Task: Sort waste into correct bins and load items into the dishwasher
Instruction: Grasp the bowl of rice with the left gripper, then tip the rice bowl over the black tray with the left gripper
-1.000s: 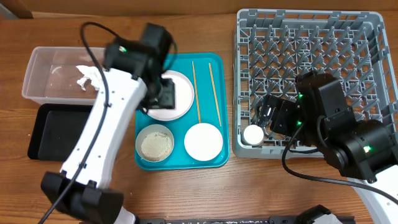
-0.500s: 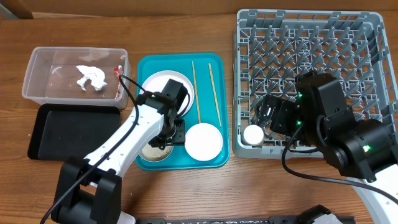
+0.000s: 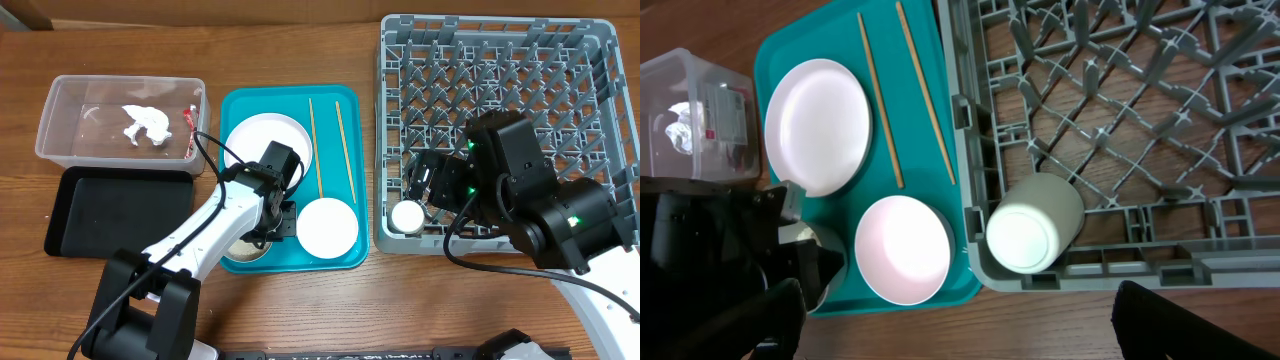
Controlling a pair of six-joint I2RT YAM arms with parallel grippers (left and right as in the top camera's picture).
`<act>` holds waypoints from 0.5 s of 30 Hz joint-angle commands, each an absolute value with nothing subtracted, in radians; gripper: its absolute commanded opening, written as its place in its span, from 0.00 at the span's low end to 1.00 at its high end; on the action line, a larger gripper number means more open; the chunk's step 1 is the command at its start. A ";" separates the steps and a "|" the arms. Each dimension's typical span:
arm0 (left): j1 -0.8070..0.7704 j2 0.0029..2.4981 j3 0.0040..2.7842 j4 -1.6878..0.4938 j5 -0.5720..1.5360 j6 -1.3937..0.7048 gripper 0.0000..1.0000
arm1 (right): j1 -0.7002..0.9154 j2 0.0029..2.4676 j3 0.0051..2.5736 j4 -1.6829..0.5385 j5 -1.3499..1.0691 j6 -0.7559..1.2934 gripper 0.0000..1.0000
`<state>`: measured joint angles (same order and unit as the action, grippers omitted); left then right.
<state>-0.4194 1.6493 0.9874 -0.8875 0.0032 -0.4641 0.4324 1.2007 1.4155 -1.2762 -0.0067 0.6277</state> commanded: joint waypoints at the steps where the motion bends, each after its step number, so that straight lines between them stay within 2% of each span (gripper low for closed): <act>1: -0.425 1.639 1.081 -0.962 0.043 -0.423 0.04 | 0.432 1.195 1.427 -1.274 0.006 0.621 1.00; 5: -0.397 1.589 1.241 -1.084 0.124 -0.344 0.04 | 0.432 1.195 1.427 -1.277 0.006 0.621 1.00; 8: -0.281 1.510 1.285 -1.115 0.220 -0.296 0.04 | 0.432 1.195 1.427 -1.290 0.006 0.621 1.00; 10: -0.168 1.475 1.285 -1.126 0.339 -0.222 0.04 | 0.432 1.195 1.427 -1.296 0.006 0.621 1.00; 15: 0.238 1.467 1.258 -1.176 0.779 0.070 0.04 | 0.432 1.195 1.427 -1.296 0.006 0.622 1.00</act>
<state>0.0181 1.4742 1.2705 -1.1549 0.4133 -0.1795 0.4324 1.2007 1.4155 -1.2995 -0.0071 0.6277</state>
